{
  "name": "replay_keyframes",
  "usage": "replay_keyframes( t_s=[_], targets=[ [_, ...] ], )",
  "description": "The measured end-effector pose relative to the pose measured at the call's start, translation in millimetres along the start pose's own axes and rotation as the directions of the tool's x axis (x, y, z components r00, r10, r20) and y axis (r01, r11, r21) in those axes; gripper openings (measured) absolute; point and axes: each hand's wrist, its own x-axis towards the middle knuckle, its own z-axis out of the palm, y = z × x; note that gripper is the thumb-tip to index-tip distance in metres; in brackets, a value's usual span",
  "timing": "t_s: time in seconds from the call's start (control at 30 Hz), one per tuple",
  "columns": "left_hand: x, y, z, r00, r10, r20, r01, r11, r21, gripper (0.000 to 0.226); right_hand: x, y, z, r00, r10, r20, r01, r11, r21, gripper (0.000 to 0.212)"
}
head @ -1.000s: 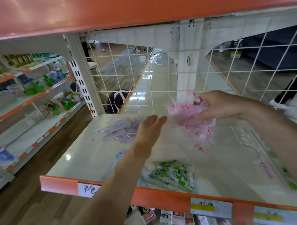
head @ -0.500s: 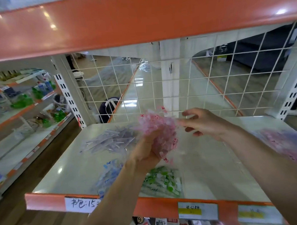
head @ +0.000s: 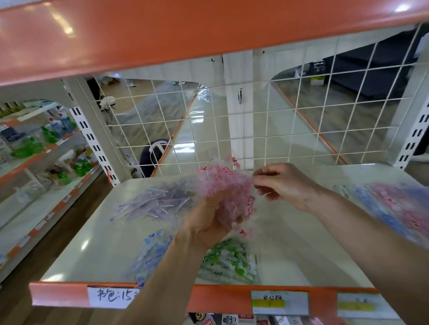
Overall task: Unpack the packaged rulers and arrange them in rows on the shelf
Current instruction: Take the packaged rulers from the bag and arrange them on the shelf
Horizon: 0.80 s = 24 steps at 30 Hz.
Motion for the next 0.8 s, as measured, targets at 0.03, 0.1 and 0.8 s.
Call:
replay_keyframes(
  t_s=[0.03,0.1,0.8],
  targets=[
    [0,2,-2,1.0,-0.003,-0.02,0.003,1.0,-0.002,0.022,-1,-2,2,1.0,0.012,0.002,-0.012,0.999,0.041,0.018],
    [2,10,-11,0.997,0.04,-0.065,-0.043,0.997,-0.059,0.028,-7,-6,5,0.997,0.066,0.036,-0.067,0.997,0.033,0.038],
    [-88,109,-101,0.922,0.238,-0.305,-0.277,0.957,-0.09,0.056,64,-17,156,0.954,0.077,0.29,0.151,0.713,-0.684,0.107]
  ],
)
